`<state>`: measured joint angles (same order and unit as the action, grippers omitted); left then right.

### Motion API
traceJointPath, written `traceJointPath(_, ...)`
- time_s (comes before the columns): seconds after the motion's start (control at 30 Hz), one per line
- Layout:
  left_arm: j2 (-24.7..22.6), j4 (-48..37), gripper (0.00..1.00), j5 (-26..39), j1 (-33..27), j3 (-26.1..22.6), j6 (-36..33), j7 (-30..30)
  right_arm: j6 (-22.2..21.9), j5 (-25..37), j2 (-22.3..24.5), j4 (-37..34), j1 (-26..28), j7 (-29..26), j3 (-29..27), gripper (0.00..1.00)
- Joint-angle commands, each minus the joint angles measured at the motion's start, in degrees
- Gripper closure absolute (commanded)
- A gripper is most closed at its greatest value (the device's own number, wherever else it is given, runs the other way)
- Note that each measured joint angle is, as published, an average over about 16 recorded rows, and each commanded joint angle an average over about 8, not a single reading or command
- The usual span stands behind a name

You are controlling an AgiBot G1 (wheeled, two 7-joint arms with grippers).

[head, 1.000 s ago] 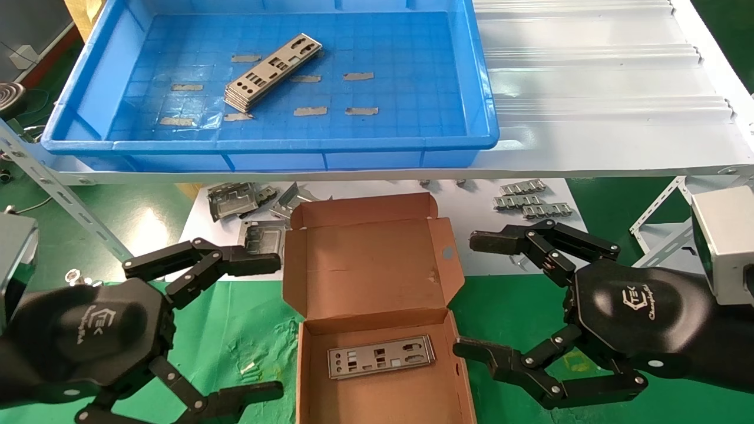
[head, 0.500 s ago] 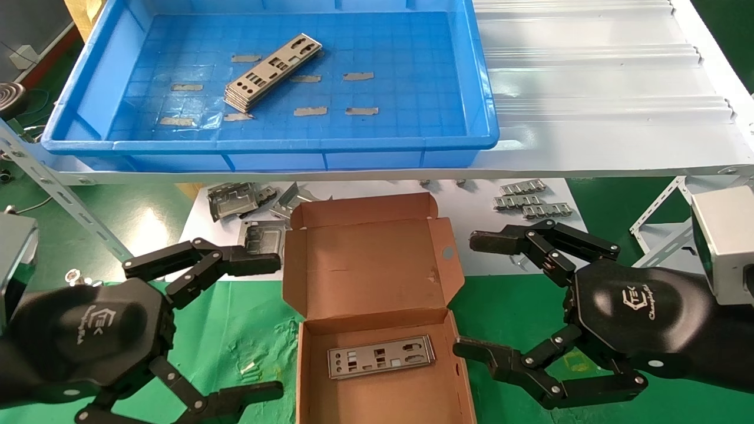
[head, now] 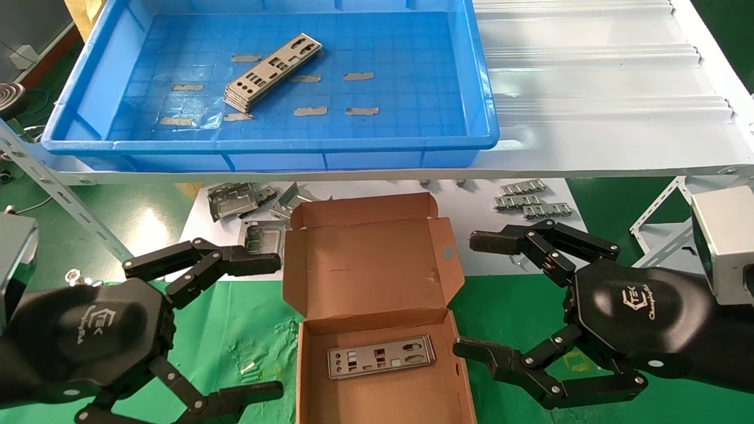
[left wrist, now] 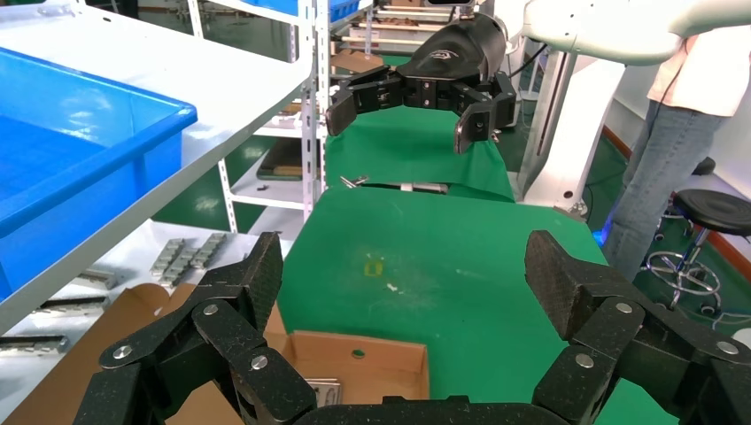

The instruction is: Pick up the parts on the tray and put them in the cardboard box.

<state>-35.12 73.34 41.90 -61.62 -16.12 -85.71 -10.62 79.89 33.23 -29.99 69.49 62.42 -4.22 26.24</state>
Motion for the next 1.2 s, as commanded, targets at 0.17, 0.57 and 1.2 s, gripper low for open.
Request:
traceJointPath(0.17,0.0,0.0,0.0,0.0,0.0,0.0,0.0,0.0,0.0,0.0,0.0,0.0,0.0,0.0,0.0,0.0)
traceJointPath(0.57,0.0,0.0,0.0,0.0,0.0,0.0,0.0,0.0,0.0,0.0,0.0,0.0,0.0,0.0,0.0,0.0)
traceJointPath(1.2,0.0,0.0,0.0,0.0,0.0,0.0,0.0,0.0,0.0,0.0,0.0,0.0,0.0,0.0,0.0,0.0)
